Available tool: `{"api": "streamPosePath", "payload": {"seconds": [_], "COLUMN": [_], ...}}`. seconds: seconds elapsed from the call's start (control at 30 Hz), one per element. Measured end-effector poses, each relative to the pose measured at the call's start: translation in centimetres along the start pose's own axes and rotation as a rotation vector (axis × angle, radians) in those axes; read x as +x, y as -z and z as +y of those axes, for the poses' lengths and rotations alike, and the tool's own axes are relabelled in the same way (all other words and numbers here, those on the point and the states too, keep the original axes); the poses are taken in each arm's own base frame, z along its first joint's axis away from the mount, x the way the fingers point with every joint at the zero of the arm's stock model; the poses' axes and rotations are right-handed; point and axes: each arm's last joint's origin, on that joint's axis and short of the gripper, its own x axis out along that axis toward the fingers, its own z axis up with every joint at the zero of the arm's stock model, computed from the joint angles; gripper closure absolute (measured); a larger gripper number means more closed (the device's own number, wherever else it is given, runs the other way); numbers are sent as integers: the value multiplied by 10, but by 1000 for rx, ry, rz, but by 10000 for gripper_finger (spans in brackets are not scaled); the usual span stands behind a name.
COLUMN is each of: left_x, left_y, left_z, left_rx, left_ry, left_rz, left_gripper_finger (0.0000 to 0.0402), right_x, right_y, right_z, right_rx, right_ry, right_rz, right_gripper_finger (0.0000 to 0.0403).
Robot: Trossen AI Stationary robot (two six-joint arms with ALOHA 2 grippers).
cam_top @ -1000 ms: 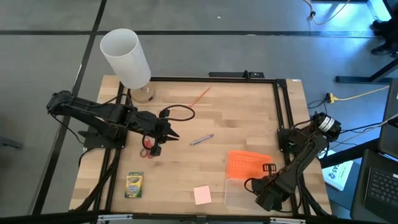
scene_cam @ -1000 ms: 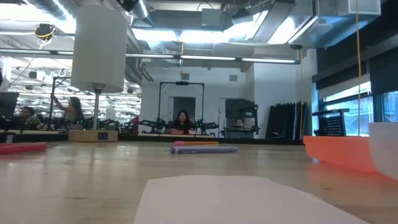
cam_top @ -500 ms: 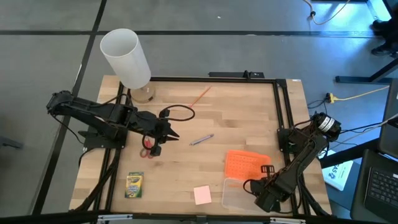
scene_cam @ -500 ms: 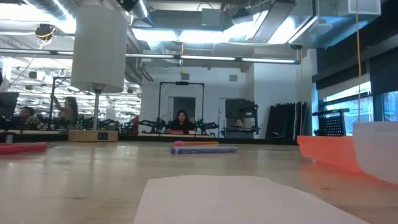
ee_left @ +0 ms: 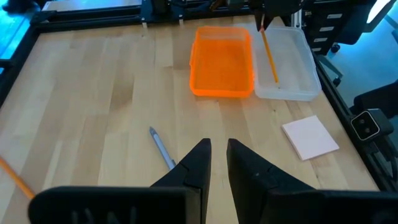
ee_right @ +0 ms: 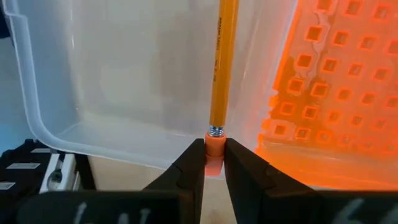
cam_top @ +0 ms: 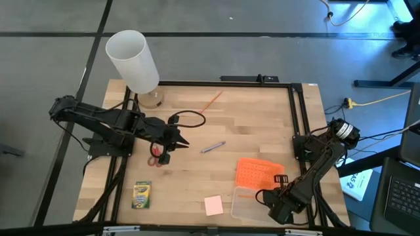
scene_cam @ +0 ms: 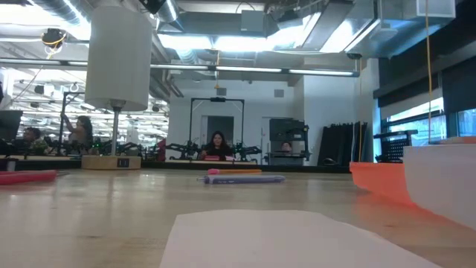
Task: Pack school essentials
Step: Put the yellow pencil into the orange supply box, then adjust the orange supply box
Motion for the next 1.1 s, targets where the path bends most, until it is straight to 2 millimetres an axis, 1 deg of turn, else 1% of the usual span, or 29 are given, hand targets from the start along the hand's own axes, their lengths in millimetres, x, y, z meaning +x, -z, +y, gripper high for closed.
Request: {"api": "streamPosePath", "payload": {"seconds": [0.1,0.27,0.4,0.83,1.1], "left_x": [0,0,0,0,0], "left_y": [0,0,0,0,0], "left_z": [0,0,0,0,0], "left_rx": [0,0,0,0,0], "left_ry": [0,0,0,0,0], "left_rz": [0,0,0,-1,-1], "left_gripper_finger": [354,354,354,354,354], "right_x": [4,20,26,26,26], "right_y": [-1,-2,-3,-3,-4], "right_z": [1,3,4,3,4], "right_rx": [0,5,1,-19,-20], "right_ry": [11,32,48,50,45], "right_rz": [8,72,90,91,78], "right_gripper_finger": [341,341,341,340,323]}}
